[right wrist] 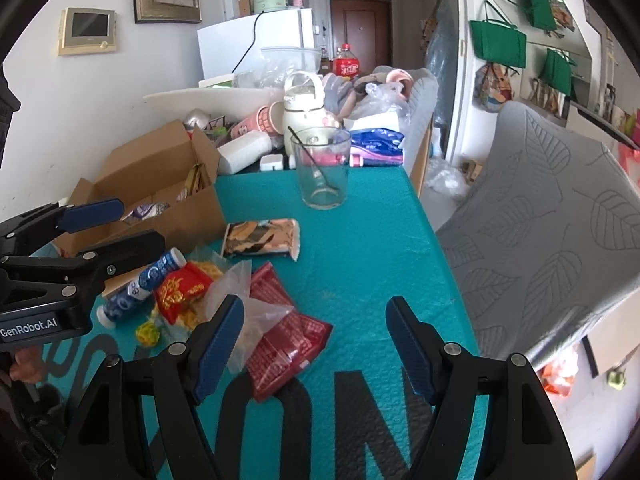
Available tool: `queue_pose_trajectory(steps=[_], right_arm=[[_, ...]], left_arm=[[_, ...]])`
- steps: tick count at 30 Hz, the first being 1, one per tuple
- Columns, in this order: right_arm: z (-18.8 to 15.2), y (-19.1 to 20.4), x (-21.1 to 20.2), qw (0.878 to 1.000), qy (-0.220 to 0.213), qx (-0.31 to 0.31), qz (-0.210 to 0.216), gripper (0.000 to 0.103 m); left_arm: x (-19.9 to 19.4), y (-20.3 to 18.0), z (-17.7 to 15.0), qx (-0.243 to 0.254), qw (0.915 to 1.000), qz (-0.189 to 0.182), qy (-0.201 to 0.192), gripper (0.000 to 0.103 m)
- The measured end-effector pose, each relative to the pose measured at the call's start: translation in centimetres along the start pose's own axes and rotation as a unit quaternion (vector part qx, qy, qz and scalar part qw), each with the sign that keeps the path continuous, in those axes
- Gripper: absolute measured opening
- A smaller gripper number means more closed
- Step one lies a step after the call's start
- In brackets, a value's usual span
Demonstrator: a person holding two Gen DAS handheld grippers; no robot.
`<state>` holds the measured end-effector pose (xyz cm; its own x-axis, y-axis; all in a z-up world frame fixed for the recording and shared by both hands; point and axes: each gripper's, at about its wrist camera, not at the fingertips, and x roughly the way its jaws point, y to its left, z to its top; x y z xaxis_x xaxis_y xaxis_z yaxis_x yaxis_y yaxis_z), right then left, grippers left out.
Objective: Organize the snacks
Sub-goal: 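Grasp the yellow lollipop with left tool while right tool grasps clear bag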
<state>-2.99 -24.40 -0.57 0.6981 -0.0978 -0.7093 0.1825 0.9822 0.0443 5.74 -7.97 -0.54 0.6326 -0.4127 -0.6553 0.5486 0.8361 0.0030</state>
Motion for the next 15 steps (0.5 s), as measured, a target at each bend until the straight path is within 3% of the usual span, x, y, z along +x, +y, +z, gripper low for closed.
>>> queue_pose_trajectory(steps=[8, 15], right_arm=[[-2.8, 1.1, 2.1, 0.998, 0.030, 0.012, 0.045, 0.075], [-3.3, 3.3, 4.2, 0.997, 0.044, -0.020, 0.062, 0.076]], left_arm=[[1.3, 1.9, -4.0, -0.031, 0.9984, 0.001, 0.048, 0.072], [2.2, 3.9, -6.7, -0.067, 0.9951, 0.018, 0.071, 0.072]])
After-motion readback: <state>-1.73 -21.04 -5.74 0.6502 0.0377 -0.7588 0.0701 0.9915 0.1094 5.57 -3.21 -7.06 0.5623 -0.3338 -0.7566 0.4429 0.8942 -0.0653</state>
